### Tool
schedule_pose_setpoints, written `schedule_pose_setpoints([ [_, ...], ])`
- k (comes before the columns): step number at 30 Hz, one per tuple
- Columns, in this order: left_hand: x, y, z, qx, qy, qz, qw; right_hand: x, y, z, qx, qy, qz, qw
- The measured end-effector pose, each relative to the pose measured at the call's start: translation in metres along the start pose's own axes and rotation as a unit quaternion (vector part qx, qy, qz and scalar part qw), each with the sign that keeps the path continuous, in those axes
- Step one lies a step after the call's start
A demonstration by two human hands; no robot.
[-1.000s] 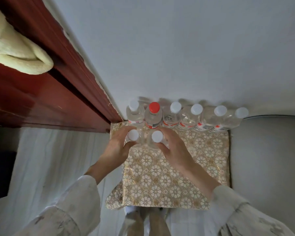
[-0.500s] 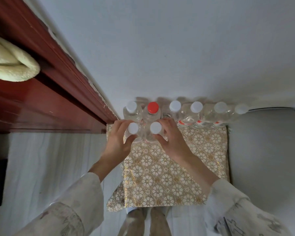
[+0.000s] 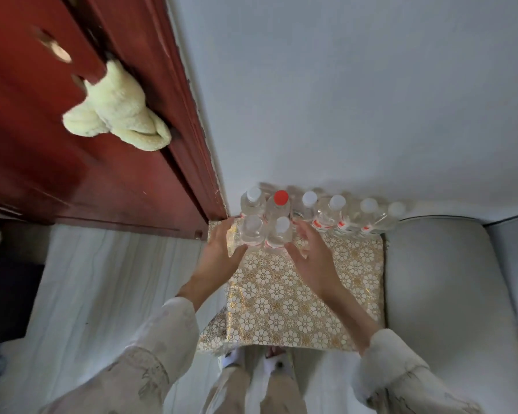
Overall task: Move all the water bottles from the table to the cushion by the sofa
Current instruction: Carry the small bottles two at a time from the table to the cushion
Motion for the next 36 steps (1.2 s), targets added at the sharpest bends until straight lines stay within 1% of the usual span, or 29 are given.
schedule_pose_setpoints([
  [3, -0.027, -0.041, 0.014, -0.022, -0.049, 0.068, 0.996, -0.002, -0.023, -0.028, -0.009, -0.024, -0.014, 1.0],
  [5, -0.045, -0.077, 0.024, -0.034, -0.089, 0.114, 0.989, 0.001, -0.04, -0.054, -0.037, -0.039, -0.042, 0.998],
  [9, -0.071, -0.165, 0.038, -0.036, -0.139, 0.201, 0.969, 0.024, -0.081, -0.113, -0.123, -0.078, -0.149, 0.978],
  [11, -0.078, -0.215, 0.028, -0.048, -0.169, 0.251, 0.952, 0.042, -0.107, -0.138, -0.158, -0.103, -0.203, 0.961],
  [13, -0.08, -0.271, 0.013, -0.064, -0.191, 0.301, 0.932, 0.063, -0.135, -0.157, -0.188, -0.116, -0.241, 0.945],
  [16, -0.081, -0.364, -0.015, -0.099, -0.215, 0.382, 0.893, 0.108, -0.182, -0.182, -0.213, -0.106, -0.306, 0.922],
  [18, -0.08, -0.431, -0.033, -0.12, -0.221, 0.438, 0.863, 0.145, -0.222, -0.198, -0.233, -0.105, -0.358, 0.898],
  [21, -0.071, -0.538, -0.058, -0.152, -0.231, 0.526, 0.804, 0.208, -0.297, -0.218, -0.275, -0.124, -0.429, 0.851],
  [23, -0.056, -0.61, -0.071, -0.174, -0.238, 0.571, 0.766, 0.25, -0.358, -0.226, -0.303, -0.135, -0.475, 0.815],
  [28, 0.014, -0.802, -0.091, -0.228, -0.235, 0.661, 0.675, 0.346, -0.548, -0.214, -0.357, -0.143, -0.59, 0.71],
  [33, 0.111, -0.989, -0.094, -0.304, -0.233, 0.734, 0.561, 0.411, -0.762, -0.168, -0.376, -0.145, -0.707, 0.581],
  [36, 0.177, -1.083, -0.087, -0.349, -0.242, 0.77, 0.475, 0.433, -0.878, -0.134, -0.39, -0.161, -0.76, 0.494],
])
Point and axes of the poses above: each hand's wrist, its own y-axis towards the middle knuckle, its own x-axis out of the palm, z = x × y, the point moved 10 cm from there along y, towards the middle knuckle, and after that the axes turned 7 degrees about -z, right-handed, at the moved point
